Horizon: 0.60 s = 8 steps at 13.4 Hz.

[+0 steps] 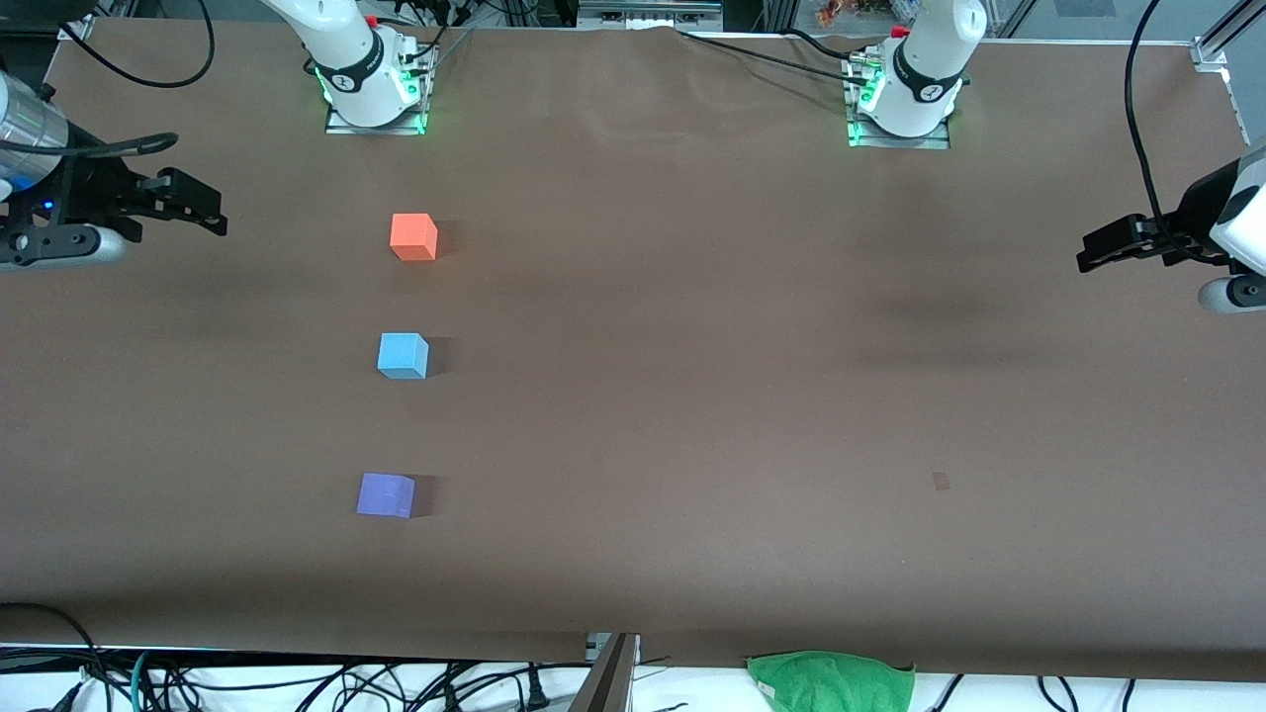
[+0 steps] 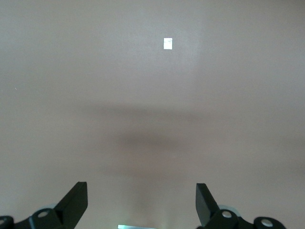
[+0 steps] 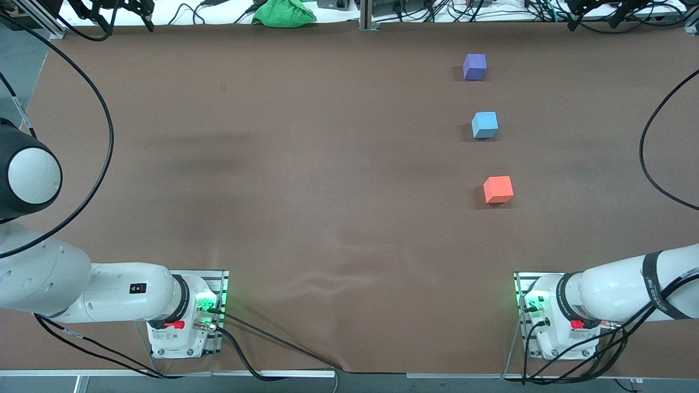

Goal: Place blue block between orange and purple blocks

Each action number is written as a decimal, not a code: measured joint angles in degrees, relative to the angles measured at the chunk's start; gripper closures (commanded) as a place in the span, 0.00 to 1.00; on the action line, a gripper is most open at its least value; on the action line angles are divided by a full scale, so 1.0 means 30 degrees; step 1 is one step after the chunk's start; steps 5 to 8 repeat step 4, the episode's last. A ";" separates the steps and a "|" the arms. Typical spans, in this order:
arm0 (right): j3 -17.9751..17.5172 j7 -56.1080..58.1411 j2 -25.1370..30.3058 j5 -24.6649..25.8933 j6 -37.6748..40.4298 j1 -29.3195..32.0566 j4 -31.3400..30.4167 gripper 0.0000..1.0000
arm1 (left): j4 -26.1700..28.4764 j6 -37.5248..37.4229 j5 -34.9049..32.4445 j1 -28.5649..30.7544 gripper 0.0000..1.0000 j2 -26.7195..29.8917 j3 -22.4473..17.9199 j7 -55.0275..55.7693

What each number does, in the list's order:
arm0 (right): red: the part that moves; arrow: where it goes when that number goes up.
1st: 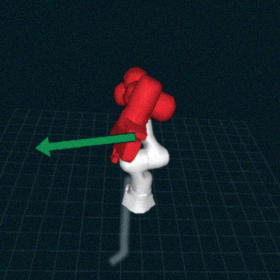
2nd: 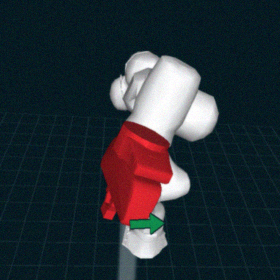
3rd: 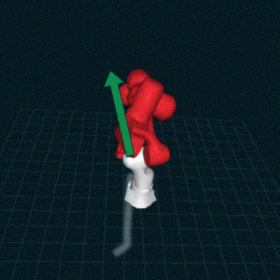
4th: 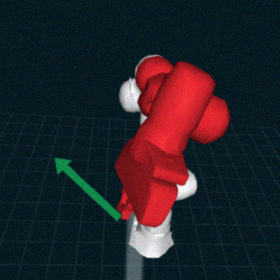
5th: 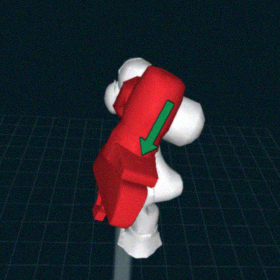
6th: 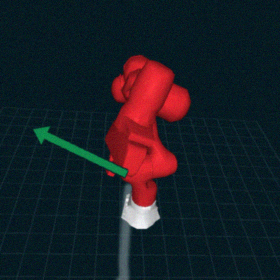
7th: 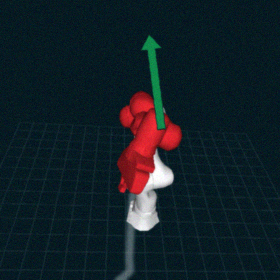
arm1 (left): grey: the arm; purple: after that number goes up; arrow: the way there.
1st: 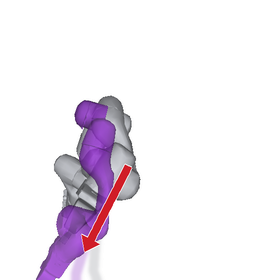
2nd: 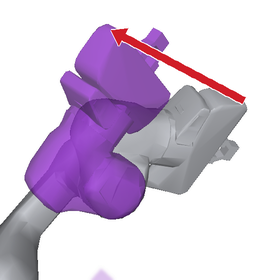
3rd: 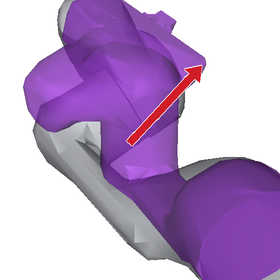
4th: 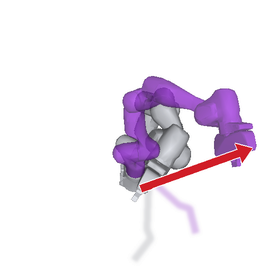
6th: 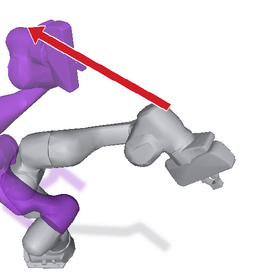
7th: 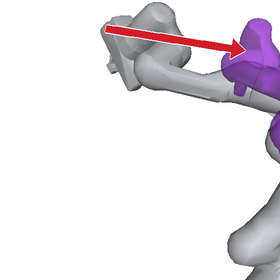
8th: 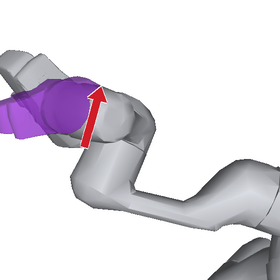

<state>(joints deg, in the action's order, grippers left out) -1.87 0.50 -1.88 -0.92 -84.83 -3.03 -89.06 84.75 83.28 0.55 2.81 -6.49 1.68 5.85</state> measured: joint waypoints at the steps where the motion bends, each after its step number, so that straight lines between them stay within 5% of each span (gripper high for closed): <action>1: -0.0270 0.0000 0.0204 0.0058 0.0024 0.0223 -0.0191 0.01 | 0.0000 0.0000 0.0000 0.0000 0.00 0.0000 0.0000 0.0000; 8: -0.0312 0.0001 0.0586 0.0787 0.0063 0.0305 -0.0297 0.01 | -0.0001 0.0000 0.0000 0.0000 0.00 0.0000 0.0000 0.0000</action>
